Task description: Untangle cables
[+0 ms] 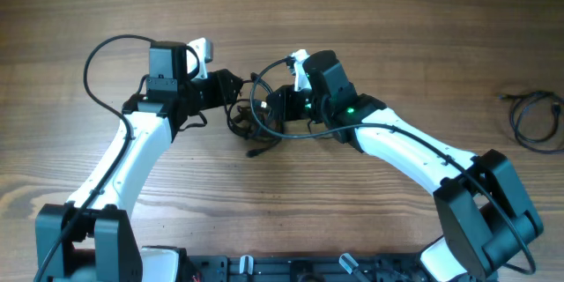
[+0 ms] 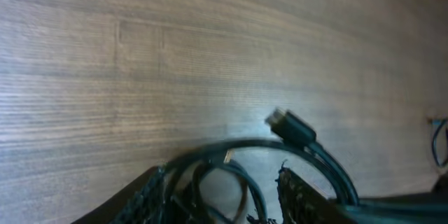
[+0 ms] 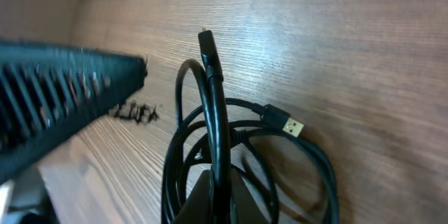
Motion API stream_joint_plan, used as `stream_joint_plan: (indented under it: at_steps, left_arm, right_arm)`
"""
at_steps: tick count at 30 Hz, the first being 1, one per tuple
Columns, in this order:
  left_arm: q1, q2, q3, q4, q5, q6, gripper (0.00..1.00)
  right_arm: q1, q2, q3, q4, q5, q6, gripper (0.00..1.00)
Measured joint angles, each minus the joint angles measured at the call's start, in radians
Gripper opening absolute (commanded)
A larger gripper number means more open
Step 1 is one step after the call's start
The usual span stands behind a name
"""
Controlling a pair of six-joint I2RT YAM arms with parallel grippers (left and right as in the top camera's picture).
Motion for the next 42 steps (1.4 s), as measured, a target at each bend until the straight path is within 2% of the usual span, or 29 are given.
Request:
stream_joint_plan:
  at_steps: [4, 8, 12, 16, 19, 23, 29, 42]
  left_arm:
    - [0.000, -0.020, 0.000, -0.035, 0.114, 0.099, 0.46]
    - [0.000, -0.123, 0.000, -0.101, 0.210, 0.169, 0.34]
    - [-0.031, -0.172, 0.005, -0.202, 0.237, 0.228, 0.33]
    - [-0.141, -0.171, 0.005, -0.299, 0.148, 0.293, 0.34]
    - [-0.233, -0.171, 0.005, -0.307, 0.048, 0.319, 0.34]
    - [-0.338, -0.154, 0.005, -0.299, -0.114, 0.346, 0.29]
    - [-0.342, -0.098, 0.005, -0.269, -0.216, 0.349, 0.29]
    - [-0.342, -0.092, 0.005, -0.252, -0.248, 0.349, 0.30]
  right_arm:
    - [-0.014, 0.000, 0.000, -0.005, -0.080, 0.062, 0.04]
    - [-0.099, 0.000, 0.000, -0.042, -0.221, 0.103, 0.04]
    - [-0.181, 0.000, 0.000, -0.097, -0.315, 0.118, 0.04]
    - [-0.183, 0.000, 0.000, -0.121, -0.341, 0.117, 0.04]
    - [-0.183, 0.001, 0.000, -0.122, -0.352, 0.117, 0.04]
    - [-0.183, 0.001, 0.000, -0.122, -0.356, 0.117, 0.04]
    - [-0.183, 0.001, 0.000, -0.121, -0.355, 0.117, 0.04]
    - [-0.183, 0.001, 0.000, -0.124, -0.352, 0.117, 0.05]
